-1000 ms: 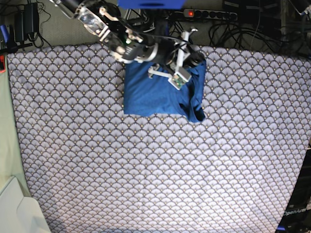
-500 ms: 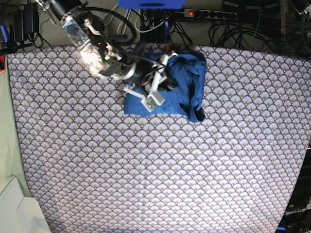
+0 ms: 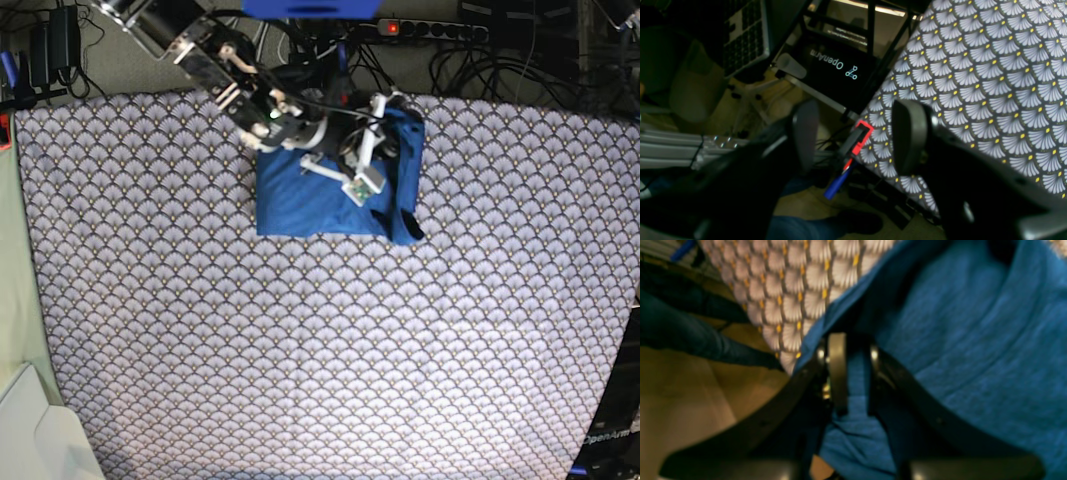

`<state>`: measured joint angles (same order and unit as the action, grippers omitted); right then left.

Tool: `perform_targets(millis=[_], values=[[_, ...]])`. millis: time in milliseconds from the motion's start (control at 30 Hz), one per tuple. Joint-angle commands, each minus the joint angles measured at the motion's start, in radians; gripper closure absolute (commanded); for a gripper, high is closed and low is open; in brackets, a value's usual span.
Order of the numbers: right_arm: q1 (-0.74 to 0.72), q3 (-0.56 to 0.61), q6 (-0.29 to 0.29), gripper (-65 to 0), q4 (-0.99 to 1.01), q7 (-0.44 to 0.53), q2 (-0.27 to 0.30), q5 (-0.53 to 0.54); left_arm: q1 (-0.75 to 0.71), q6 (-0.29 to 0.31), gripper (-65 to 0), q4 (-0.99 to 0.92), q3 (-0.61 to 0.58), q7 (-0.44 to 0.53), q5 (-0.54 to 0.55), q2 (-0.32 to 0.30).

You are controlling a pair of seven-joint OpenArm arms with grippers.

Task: Fold the T-shirt properly
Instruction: 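Press and smooth the folded bundle with the right gripper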

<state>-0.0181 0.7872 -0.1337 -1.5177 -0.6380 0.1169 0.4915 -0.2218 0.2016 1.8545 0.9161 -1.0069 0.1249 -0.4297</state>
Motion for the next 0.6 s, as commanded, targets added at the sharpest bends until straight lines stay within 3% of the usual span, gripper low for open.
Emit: perform_targets(millis=[0,67,300,467,567], values=[[-0.015,0.004,-0.01,-10.6,-0.008,0.019,-0.021,0.014,0.002,-0.008,-33.8,0.018,0.007,0.015,-0.003,-0.022],[-0.024,0.004,-0.01,-10.6,-0.002,0.019,-0.032,0.014,0.002,-0.003,-33.8,0.018,0.005,0.015,-0.001,-0.022],[-0.099,0.117,-0.008,-10.6,-0.008,0.016,-0.038,0.014,0.011,0.232,-34.3,0.018,0.005,0.01,-0.001,-0.004],[-0.099,0.114,-0.008,-10.6,-0.079,0.022,-0.03,0.014,0.012,0.352,-34.3,0.02,-0.041,0.01,-0.001,0.024],[-0.116,0.113,-0.008,-10.6,-0.12,0.022,-0.009,0.014,0.012,0.384,-34.6,0.02,-0.09,0.01,-0.001,0.044]])
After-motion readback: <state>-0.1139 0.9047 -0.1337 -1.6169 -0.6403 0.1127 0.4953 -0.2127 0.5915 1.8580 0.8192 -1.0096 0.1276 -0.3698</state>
